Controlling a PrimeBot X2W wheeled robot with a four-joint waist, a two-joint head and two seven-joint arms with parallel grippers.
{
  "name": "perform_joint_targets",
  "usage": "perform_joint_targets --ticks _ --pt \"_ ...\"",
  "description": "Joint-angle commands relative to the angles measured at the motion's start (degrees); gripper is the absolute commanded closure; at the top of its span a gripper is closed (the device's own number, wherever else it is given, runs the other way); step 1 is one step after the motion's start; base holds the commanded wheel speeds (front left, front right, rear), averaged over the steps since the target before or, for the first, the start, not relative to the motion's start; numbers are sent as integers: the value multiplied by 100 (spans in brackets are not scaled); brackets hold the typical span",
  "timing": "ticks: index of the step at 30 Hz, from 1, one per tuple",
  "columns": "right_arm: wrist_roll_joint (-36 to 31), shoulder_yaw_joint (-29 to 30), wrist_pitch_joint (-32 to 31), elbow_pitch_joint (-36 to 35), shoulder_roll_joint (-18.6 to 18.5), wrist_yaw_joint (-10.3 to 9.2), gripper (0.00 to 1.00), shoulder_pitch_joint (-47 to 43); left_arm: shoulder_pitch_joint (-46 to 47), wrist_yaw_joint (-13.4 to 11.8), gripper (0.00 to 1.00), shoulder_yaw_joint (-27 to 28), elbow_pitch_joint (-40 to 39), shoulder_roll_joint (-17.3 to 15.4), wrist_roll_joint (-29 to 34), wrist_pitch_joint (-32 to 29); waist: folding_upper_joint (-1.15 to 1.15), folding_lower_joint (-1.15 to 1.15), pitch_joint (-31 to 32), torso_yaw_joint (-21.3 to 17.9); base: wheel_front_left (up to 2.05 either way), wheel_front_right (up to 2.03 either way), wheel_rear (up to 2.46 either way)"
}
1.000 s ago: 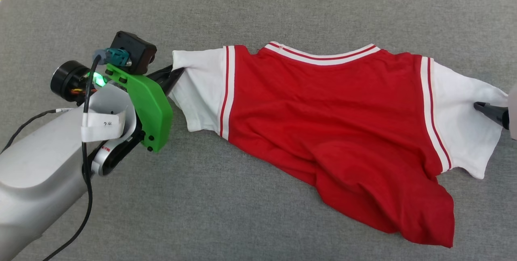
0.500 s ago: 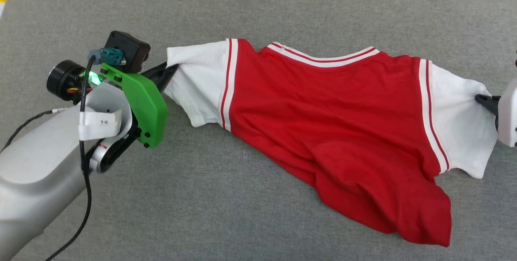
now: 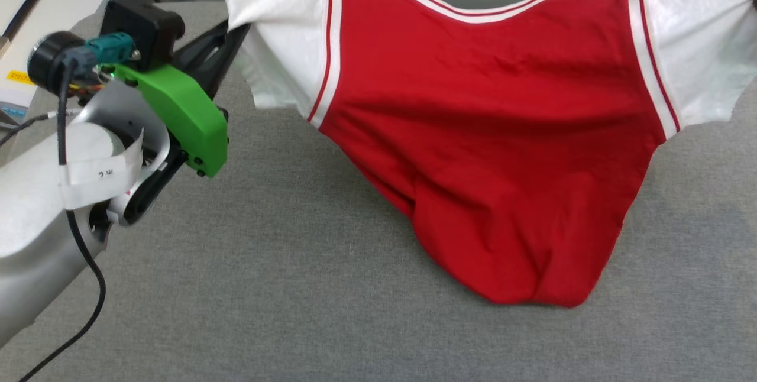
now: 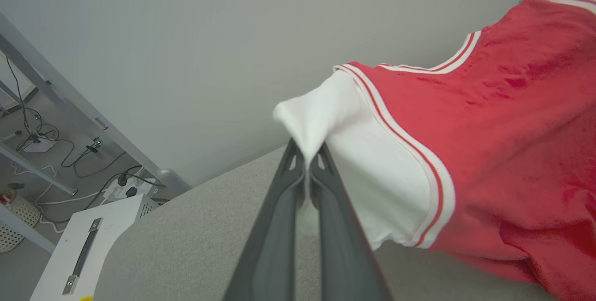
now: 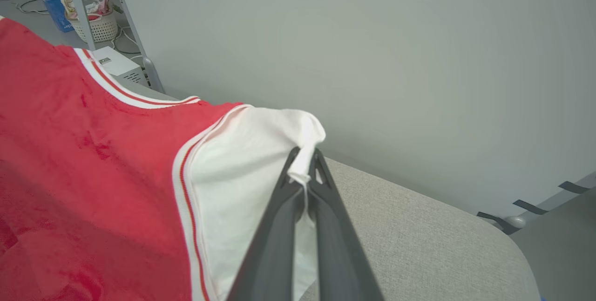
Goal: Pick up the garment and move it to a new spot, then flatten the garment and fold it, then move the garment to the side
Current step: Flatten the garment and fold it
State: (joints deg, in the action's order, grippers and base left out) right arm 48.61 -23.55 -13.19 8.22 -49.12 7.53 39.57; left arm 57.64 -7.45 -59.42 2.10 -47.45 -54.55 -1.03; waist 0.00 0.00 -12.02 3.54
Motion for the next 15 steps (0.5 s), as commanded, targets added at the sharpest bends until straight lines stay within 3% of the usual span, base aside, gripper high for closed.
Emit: perform_joint_targets --ticks 1,7,15 --pt "-44 61 87 -93 -25 -4 100 118 169 -52 100 85 -73 -40 100 69 0 0 187 -94 0 0 0" --pt "-306 399 345 -376 69 -4 100 313 625 -84 100 234 -253 47 306 117 0 0 313 -179 0 0 0" --pt "-910 758 149 -406 388 -4 100 1017 1523 206 100 333 181 537 466 -12 0 0 17 -239 0 0 0"
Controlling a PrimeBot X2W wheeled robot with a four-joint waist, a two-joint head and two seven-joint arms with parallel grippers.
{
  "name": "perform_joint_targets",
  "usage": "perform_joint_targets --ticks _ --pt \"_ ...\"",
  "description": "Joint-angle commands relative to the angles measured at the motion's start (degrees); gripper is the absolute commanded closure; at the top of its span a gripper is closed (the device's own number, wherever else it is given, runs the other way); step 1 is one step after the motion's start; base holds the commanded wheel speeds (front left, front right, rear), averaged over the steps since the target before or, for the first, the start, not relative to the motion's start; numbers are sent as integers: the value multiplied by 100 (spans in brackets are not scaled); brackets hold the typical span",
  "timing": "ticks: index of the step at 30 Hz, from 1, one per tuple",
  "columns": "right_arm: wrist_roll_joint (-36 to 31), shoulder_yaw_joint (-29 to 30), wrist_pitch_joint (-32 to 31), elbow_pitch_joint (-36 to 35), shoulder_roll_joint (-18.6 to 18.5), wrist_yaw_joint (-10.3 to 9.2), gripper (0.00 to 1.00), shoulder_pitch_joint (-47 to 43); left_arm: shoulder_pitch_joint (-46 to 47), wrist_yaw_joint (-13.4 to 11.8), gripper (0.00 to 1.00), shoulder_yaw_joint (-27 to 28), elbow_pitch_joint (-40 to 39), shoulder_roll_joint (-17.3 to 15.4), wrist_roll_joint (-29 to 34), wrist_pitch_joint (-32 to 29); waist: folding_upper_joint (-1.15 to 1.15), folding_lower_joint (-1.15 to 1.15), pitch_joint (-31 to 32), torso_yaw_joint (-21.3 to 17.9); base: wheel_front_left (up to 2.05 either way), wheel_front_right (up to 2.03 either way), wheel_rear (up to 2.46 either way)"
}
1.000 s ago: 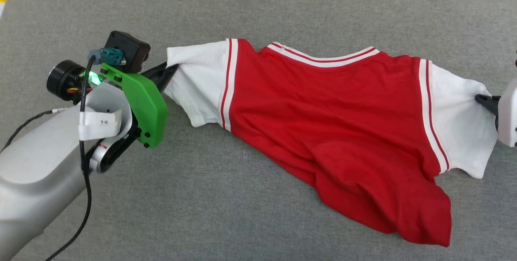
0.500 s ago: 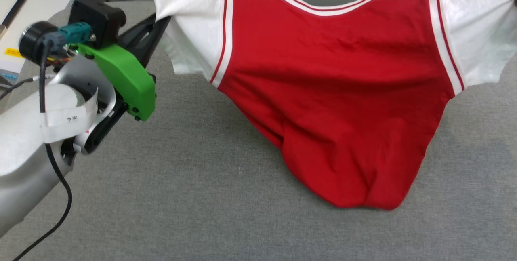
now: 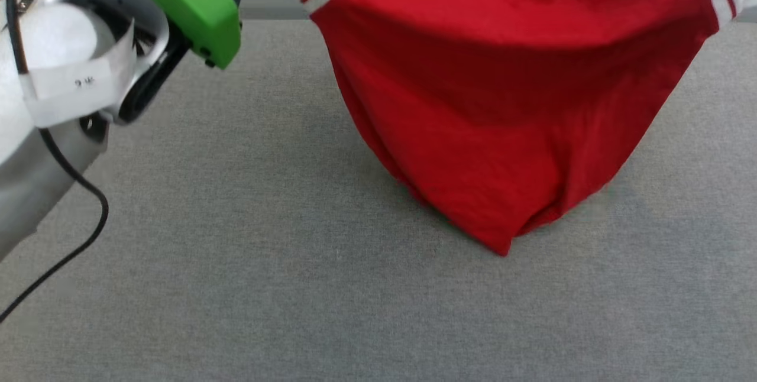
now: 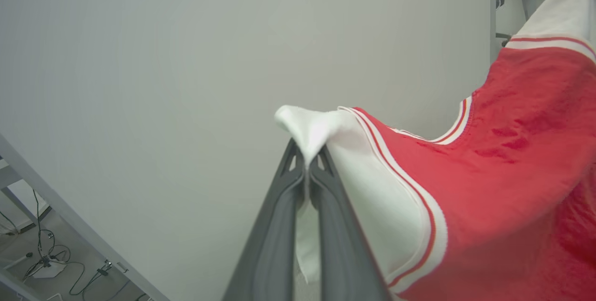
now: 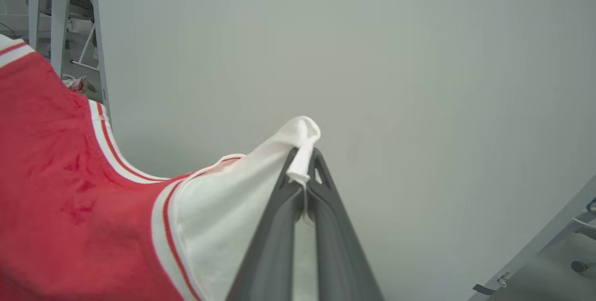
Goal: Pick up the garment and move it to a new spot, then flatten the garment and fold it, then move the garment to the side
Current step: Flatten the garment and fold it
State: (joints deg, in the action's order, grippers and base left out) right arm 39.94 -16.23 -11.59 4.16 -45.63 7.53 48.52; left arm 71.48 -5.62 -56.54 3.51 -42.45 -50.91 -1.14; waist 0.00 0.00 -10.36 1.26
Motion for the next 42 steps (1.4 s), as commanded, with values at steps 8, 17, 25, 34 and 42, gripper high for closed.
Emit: perform_joint_targets --ticks 8,17,25,34,42 --pt "-714 83 -122 691 408 -4 100 1758 1593 480 100 215 1133 606 348 -144 0 0 -941 -128 0 0 0" --pt "-1417 -344 349 1985 809 -4 100 3941 3193 849 100 459 2478 1120 645 45 0 0 -1599 -203 0 0 0" --pt "-1816 -709 1121 3134 1337 -4 100 5195 3821 1045 100 626 3373 1230 611 292 0 0 -1891 -268 0 0 0" --pt "-1721 -1286 1708 4104 1708 -4 100 5482 3630 1216 100 544 4098 1310 487 670 0 0 -2202 -285 0 0 0" --pt "-1273 -1733 2196 4455 1939 -4 100 4636 2654 1285 100 366 4328 1179 267 1116 0 0 -1962 -337 0 0 0"
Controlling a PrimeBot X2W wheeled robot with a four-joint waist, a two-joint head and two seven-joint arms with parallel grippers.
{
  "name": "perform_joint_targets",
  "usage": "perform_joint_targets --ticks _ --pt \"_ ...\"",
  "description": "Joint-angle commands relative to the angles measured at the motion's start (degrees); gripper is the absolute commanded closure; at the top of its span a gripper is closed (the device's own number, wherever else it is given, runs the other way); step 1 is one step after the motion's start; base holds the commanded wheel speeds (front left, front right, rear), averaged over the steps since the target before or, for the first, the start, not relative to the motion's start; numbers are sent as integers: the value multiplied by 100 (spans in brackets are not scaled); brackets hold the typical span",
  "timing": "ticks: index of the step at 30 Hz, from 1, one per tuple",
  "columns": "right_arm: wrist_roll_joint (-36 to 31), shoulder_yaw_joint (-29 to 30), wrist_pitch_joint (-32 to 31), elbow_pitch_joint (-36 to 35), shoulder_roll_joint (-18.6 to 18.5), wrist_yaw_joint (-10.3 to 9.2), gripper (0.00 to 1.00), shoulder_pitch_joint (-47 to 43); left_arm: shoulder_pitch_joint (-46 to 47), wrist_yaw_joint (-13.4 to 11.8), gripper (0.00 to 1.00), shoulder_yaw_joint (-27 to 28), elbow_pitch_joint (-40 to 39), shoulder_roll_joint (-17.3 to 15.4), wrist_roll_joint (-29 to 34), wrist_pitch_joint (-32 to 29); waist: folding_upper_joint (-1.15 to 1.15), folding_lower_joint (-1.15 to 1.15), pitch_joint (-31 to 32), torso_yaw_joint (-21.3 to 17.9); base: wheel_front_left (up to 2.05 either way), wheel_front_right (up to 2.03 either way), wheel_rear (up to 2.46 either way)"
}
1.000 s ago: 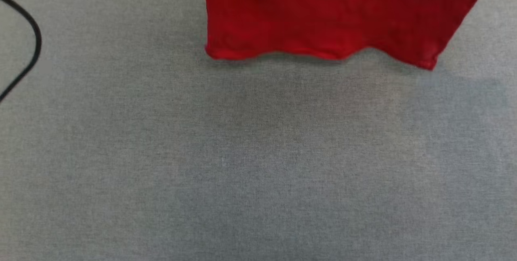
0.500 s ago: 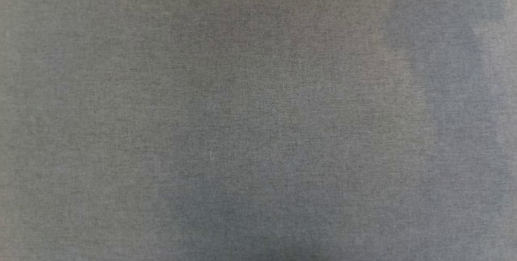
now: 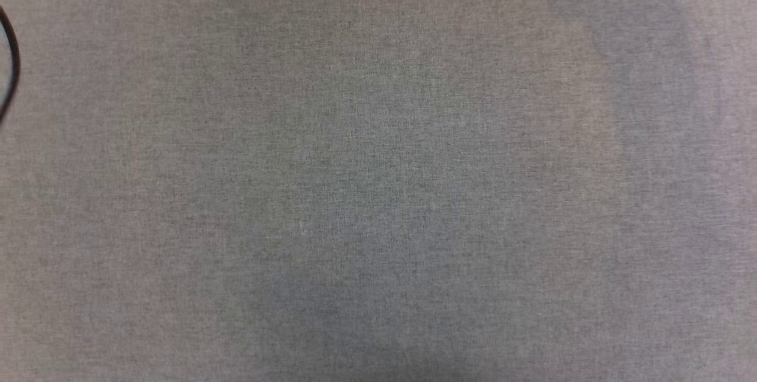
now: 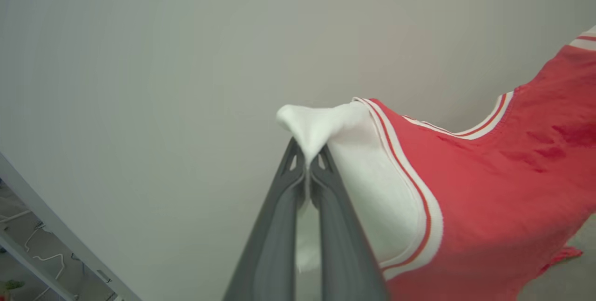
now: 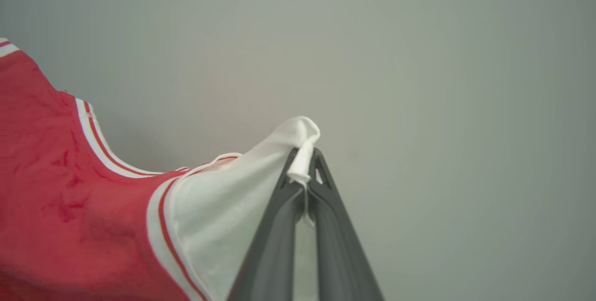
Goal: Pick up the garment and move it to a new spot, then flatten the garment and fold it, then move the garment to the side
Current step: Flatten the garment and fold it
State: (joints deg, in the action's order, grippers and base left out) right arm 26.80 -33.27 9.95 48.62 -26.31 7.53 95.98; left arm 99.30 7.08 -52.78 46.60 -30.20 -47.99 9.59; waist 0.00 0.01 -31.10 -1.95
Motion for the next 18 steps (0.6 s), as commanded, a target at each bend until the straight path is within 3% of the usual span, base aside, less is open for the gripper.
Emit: perform_joint_targets --ticks 1,9,13,18 --pt "100 -112 58 -1 15 -4 100 -241 -278 18 100 -34 15 -68 -52 95 0 -1 165 -9 0 0 0" --pt "751 -662 309 -366 -173 -4 100 -1566 -1827 -10 100 -120 -378 -349 -326 417 0 -1 809 66 0 0 0" --pt "1068 -892 387 -731 -387 -4 100 -2395 -2860 -205 100 -140 -845 -506 -469 489 0 -1 1167 108 0 0 0" --pt "1388 -1040 449 -1273 -657 -4 100 -3615 -4348 -634 100 -143 -1655 -760 -674 527 0 -1 1608 127 0 0 0"
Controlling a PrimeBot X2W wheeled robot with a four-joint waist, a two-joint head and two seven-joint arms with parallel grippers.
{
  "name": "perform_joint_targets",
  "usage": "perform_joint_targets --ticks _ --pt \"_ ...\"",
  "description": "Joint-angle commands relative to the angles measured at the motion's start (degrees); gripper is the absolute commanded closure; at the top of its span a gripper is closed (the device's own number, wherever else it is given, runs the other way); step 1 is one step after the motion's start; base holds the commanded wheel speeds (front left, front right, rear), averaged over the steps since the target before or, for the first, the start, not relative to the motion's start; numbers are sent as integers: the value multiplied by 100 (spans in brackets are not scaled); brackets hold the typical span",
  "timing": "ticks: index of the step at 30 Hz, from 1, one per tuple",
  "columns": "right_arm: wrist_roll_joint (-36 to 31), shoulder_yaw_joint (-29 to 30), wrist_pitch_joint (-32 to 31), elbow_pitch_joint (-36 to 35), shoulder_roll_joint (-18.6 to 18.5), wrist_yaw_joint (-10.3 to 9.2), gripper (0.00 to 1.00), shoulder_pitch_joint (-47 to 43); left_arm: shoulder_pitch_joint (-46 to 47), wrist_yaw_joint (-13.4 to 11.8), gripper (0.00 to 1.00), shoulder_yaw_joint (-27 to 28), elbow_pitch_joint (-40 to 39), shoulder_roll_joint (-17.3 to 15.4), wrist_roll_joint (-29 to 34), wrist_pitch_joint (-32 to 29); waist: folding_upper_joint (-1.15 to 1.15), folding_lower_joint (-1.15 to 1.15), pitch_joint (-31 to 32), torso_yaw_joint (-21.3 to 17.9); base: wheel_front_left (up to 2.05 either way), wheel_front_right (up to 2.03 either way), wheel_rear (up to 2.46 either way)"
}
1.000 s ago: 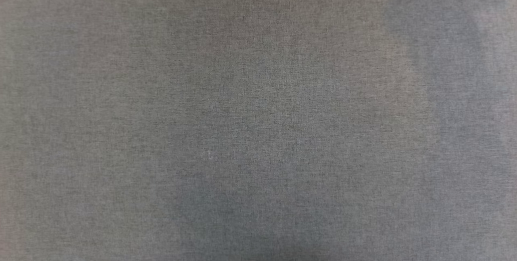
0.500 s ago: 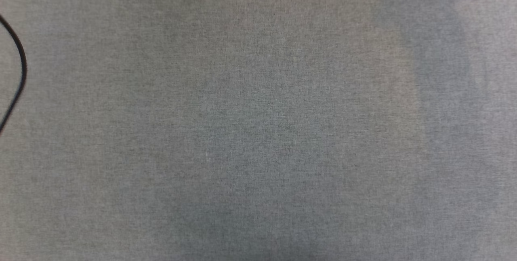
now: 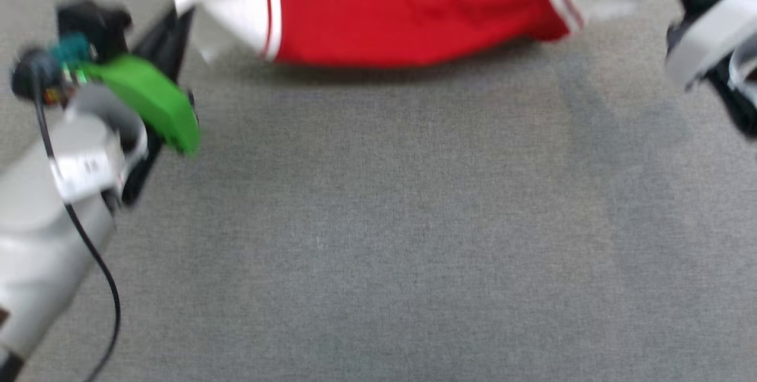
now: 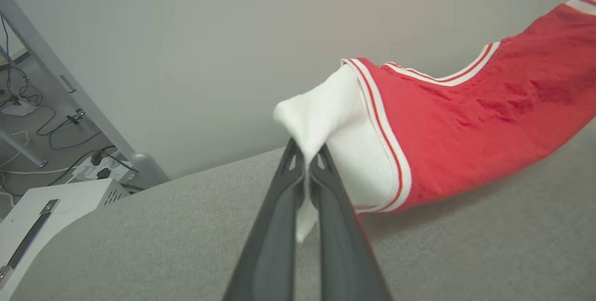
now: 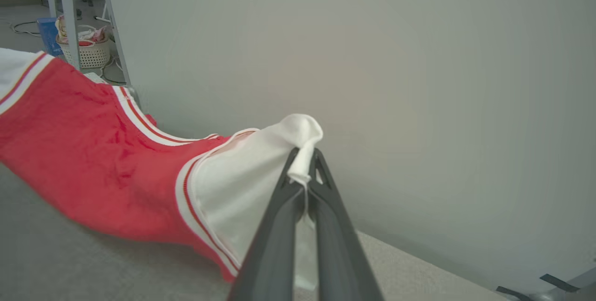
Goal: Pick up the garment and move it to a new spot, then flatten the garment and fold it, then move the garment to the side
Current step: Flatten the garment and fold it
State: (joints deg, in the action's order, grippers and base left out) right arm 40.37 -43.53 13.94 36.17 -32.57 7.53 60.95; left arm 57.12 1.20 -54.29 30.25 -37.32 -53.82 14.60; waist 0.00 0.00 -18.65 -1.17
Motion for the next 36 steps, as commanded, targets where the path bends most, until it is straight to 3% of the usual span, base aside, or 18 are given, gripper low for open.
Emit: perform_joint_targets --ticks 1,6,11,16,27,36 --pt "75 -27 57 -137 -84 -4 100 -402 -455 -179 100 26 -218 -101 -147 30 0 0 458 52 0 0 0" --pt "194 102 75 -486 -292 -4 100 -1634 -1763 -645 100 123 -1036 -342 -353 37 0 0 745 50 0 0 0" --pt "171 272 69 -812 -427 -4 100 -2763 -2993 -1063 100 485 -1718 -382 -468 39 0 0 971 12 0 0 0" --pt "118 524 -18 -1042 -509 -4 100 -3811 -4019 -1204 100 785 -1941 -252 -402 39 0 0 1158 5 0 0 0" --pt "60 1584 -167 -1325 -423 -4 100 -5802 -5419 -1125 100 1396 -1580 313 -116 40 0 0 1457 99 0 0 0" --pt "-142 2445 -384 -1685 -156 -4 100 -6918 -5928 -995 100 1815 -1409 625 216 40 0 0 1497 191 0 0 0"
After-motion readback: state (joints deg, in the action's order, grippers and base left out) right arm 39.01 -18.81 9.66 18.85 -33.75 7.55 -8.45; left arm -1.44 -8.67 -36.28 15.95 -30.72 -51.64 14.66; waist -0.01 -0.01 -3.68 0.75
